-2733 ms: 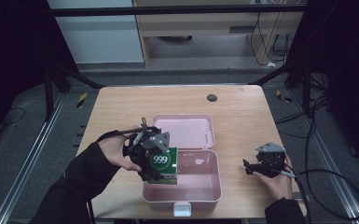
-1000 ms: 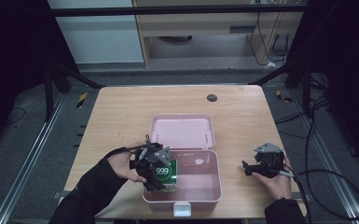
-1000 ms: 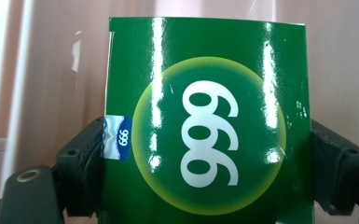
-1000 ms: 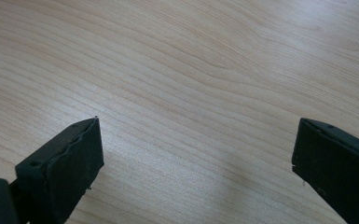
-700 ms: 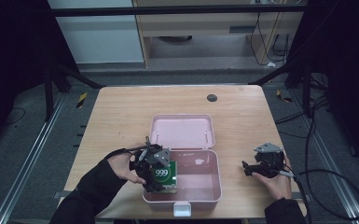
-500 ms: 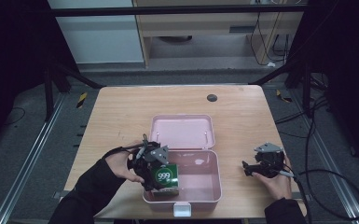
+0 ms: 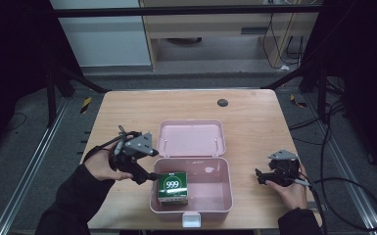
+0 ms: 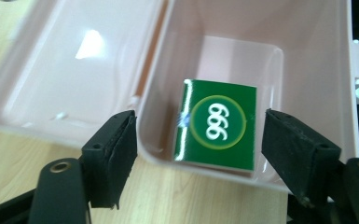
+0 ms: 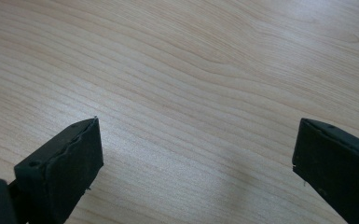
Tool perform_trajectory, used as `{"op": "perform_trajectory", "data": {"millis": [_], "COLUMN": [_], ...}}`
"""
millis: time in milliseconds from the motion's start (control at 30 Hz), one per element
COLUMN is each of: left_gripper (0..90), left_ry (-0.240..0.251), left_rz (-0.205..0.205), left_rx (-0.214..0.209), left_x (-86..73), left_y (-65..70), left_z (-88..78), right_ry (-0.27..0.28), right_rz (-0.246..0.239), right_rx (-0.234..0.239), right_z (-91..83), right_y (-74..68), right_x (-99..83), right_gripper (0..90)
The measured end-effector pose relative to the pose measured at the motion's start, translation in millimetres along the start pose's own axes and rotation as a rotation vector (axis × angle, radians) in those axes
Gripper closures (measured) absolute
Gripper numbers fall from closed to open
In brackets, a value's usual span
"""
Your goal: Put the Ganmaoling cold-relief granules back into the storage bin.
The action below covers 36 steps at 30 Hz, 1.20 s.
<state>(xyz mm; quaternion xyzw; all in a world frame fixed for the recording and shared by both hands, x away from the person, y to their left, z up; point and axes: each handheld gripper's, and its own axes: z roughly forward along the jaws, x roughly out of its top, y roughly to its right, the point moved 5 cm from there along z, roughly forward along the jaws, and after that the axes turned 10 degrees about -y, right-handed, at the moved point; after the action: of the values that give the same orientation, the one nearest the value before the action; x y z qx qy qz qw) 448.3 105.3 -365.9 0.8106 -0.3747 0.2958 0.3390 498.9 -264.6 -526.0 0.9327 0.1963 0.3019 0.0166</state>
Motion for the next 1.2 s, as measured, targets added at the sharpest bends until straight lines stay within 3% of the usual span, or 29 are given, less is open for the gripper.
{"op": "perform_trajectory", "data": {"millis": [167, 300, 333, 367, 400, 433, 767, 900, 1000, 1033, 1100, 1200], "left_gripper": [28.4, 29.2, 28.7, 28.2, 27.5, 27.3, 24.6, 24.2, 24.0, 23.7, 23.3, 22.6], "left_ry": [0.04, 0.081, 0.091, 0.091, 0.101, 0.101, 0.17, 0.142, 0.074, 0.077, 0.092, 0.052], "left_rz": [-0.005, -0.033, -0.041, -0.041, -0.061, -0.061, -0.204, -0.247, -0.241, -0.252, -0.283, -0.288], "left_rx": [0.047, 0.113, 0.154, 0.154, 0.184, 0.184, 0.342, 0.434, 0.51, 0.532, 0.551, 0.593], "left_x": [-1.2, -7.9, -12.9, -12.9, -18.7, -18.7, -65.8, -92.1, -110.7, -114.3, -121.2, -135.5], "left_y": [-12.3, -25.8, -36.2, -36.2, -47.1, -47.1, -110.0, -134.6, -150.7, -154.9, -162.6, -174.5], "left_z": [-23.3, -32.9, -36.4, -36.4, -38.6, -38.6, -41.7, -38.5, -37.4, -36.0, -34.7, -35.4], "right_ry": [0.0, 0.002, 0.003, 0.003, 0.001, 0.001, 0.003, 0.001, 0.0, -0.001, 0.001, 0.004], "right_rz": [0.003, 0.003, 0.005, 0.005, 0.006, 0.006, 0.012, 0.013, 0.014, 0.011, 0.012, 0.016], "right_rx": [0.001, 0.0, 0.0, 0.0, 0.001, 0.001, -0.001, -0.002, -0.004, -0.006, -0.005, -0.006], "right_z": [-0.2, -0.9, -0.8, -0.8, -1.0, -1.0, -1.0, -0.8, 0.0, 0.2, 0.1, 0.2], "right_y": [-0.4, 0.0, 0.3, 0.3, -0.1, -0.1, 0.4, 0.3, 0.3, 0.7, 0.6, 1.6], "right_x": [-0.2, 0.0, 0.0, 0.0, -0.2, -0.2, -0.8, -1.0, -1.5, -1.6, -1.7, -1.9], "right_gripper": [2.1, 2.1, 2.1, 2.1, 2.3, 2.3, 2.5, 2.4, 2.2, 2.2, 2.2, 2.2]}}
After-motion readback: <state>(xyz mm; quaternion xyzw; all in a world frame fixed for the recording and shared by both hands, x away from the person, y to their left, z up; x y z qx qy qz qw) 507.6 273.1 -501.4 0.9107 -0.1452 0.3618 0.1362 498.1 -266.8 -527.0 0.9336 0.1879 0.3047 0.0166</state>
